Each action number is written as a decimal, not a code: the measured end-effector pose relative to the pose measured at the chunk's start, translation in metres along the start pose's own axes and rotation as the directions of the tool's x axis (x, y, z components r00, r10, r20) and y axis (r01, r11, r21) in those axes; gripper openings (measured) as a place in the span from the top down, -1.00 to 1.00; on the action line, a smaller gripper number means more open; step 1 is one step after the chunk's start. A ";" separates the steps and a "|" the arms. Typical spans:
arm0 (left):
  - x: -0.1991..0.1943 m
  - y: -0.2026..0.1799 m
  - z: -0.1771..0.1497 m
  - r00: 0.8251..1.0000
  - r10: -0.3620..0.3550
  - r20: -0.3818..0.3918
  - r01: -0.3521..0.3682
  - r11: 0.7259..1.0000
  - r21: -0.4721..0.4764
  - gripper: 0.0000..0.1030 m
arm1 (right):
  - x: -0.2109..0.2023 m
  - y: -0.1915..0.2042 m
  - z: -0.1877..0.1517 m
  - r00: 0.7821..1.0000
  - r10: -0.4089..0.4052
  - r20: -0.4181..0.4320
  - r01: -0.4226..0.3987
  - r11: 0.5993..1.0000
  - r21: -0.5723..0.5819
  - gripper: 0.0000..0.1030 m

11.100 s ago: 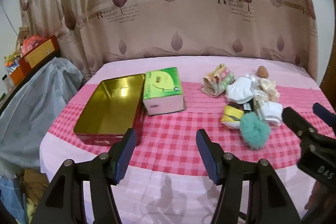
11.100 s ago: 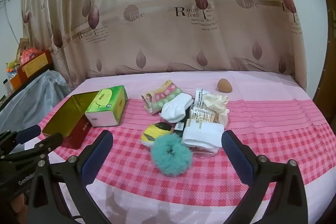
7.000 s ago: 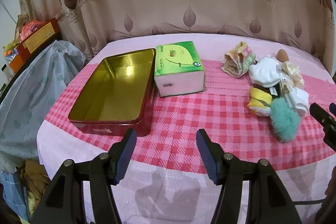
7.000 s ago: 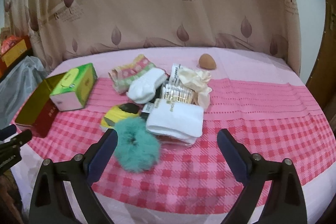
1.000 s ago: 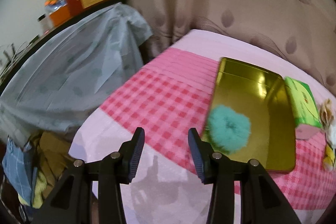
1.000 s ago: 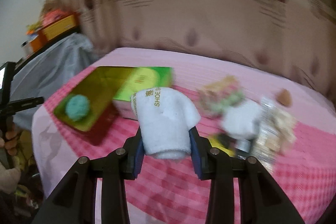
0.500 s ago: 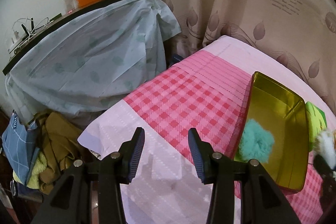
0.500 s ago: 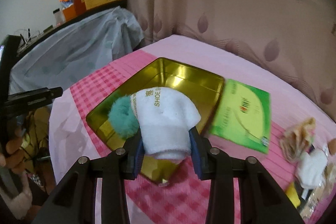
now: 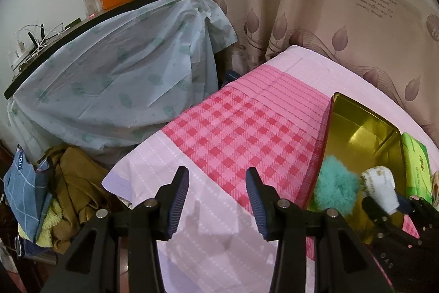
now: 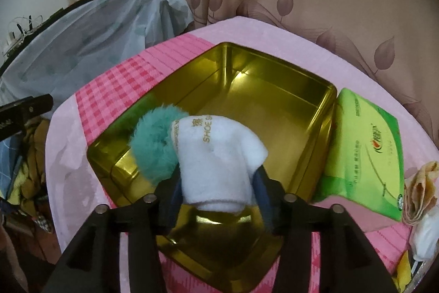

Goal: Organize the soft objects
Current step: 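Carry the white sock into the gold tin with the right gripper and release, then grasp the cream scrunchie with the right gripper while the left grasps the yellow sock bundle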

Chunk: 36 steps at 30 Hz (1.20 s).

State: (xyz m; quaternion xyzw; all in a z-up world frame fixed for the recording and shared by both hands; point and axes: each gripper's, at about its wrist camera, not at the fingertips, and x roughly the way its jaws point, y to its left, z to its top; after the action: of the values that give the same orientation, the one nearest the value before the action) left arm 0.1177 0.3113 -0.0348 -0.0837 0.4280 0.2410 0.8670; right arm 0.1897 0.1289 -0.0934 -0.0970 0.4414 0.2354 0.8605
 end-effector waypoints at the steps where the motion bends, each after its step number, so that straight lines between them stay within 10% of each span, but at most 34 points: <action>1: 0.000 -0.001 0.000 1.000 0.001 0.000 -0.001 1.000 0.004 0.15 | 0.001 0.000 0.000 1.000 -0.001 -0.002 0.001 1.000 -0.002 0.06; 16: -0.003 -0.008 -0.002 1.000 0.001 0.021 -0.002 0.999 0.041 0.15 | -0.051 -0.011 -0.004 0.992 -0.004 0.124 0.000 0.999 0.035 -0.66; 29: -0.009 -0.015 -0.003 0.999 0.001 0.044 -0.004 0.997 0.074 0.15 | -0.129 -0.061 -0.029 0.967 -0.058 0.247 0.028 0.992 0.121 -0.78; 36: -0.011 -0.020 -0.005 0.998 0.005 0.057 -0.010 0.995 0.100 0.15 | -0.157 -0.131 -0.067 0.948 -0.226 0.226 0.175 0.959 0.222 -0.78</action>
State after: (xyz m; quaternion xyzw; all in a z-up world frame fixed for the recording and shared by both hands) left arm 0.1186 0.2883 -0.0304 -0.0317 0.4153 0.2247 0.8809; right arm 0.1281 -0.0607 -0.0116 -0.0244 0.3389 0.1112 0.9339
